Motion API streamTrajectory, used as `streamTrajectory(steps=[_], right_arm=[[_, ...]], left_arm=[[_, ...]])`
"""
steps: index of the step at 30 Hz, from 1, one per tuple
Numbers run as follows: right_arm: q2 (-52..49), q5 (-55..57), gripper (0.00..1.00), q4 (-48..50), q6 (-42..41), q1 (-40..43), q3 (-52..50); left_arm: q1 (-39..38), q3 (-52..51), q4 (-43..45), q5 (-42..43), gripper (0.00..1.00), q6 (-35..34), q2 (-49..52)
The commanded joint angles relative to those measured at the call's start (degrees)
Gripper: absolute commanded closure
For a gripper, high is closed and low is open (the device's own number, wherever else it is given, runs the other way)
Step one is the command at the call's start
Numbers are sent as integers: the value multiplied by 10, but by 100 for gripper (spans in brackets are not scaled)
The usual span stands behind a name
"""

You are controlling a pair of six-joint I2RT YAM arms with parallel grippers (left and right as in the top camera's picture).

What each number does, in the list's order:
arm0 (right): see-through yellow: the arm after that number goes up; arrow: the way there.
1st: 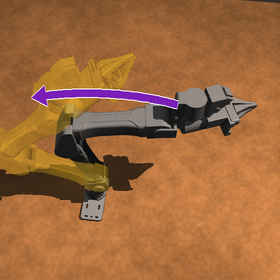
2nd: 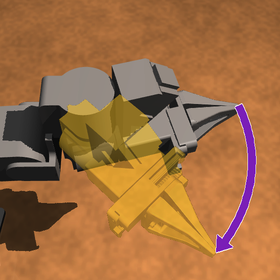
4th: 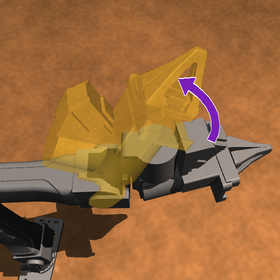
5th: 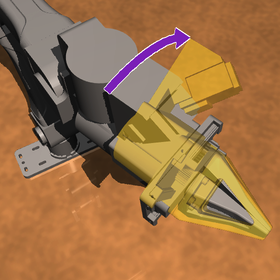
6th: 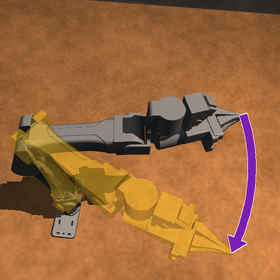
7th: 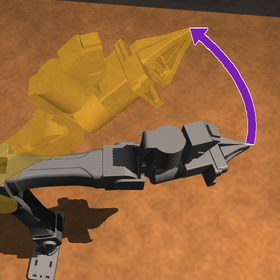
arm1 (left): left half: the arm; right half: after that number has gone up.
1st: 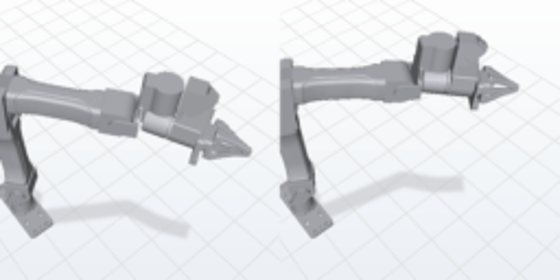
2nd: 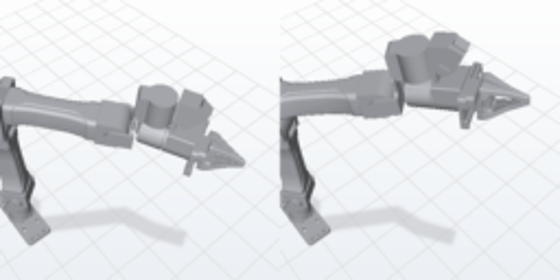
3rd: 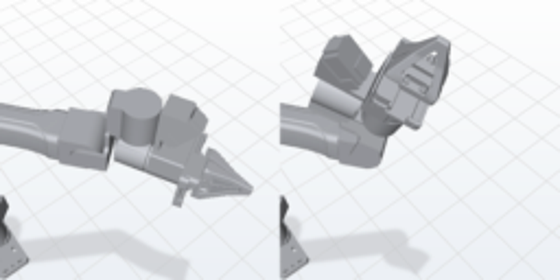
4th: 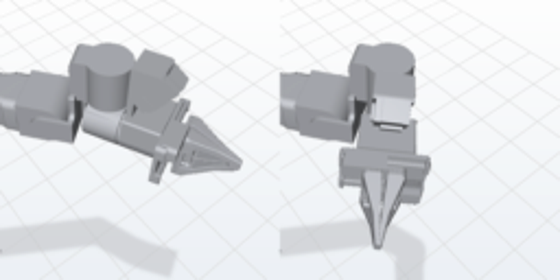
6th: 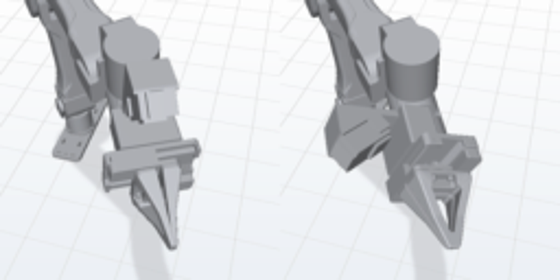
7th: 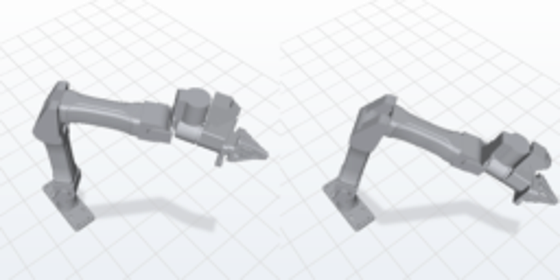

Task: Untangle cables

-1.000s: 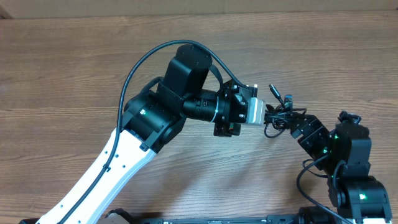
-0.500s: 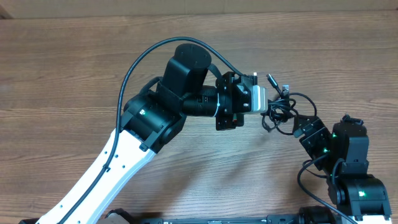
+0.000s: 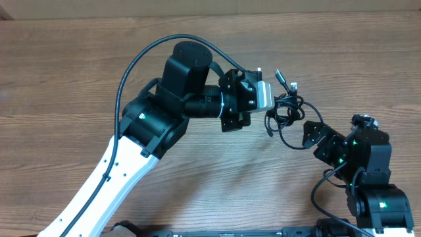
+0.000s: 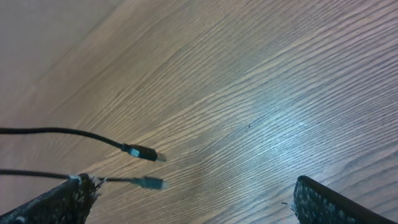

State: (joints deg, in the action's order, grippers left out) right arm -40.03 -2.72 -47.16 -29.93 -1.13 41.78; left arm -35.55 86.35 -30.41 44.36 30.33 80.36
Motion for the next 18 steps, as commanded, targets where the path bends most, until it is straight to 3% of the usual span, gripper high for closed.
streamTrajectory(steps=[1, 5, 9, 12, 18], right_arm=[[0, 0, 0, 3, 20, 2, 10], [0, -6, 0, 1, 14, 2, 12], [0, -5, 0, 1, -25, 2, 15], [0, -4, 0, 3, -32, 2, 15], [0, -152, 0, 54, 59, 2, 15]], left_arm=[[14, 12, -1, 14, 96, -5, -20], [47, 12, -8, 11, 96, -17, -20], [95, 12, -8, 11, 96, -75, -20], [126, 12, -8, 68, 96, -86, -20], [131, 12, -10, 92, 96, -85, -20]])
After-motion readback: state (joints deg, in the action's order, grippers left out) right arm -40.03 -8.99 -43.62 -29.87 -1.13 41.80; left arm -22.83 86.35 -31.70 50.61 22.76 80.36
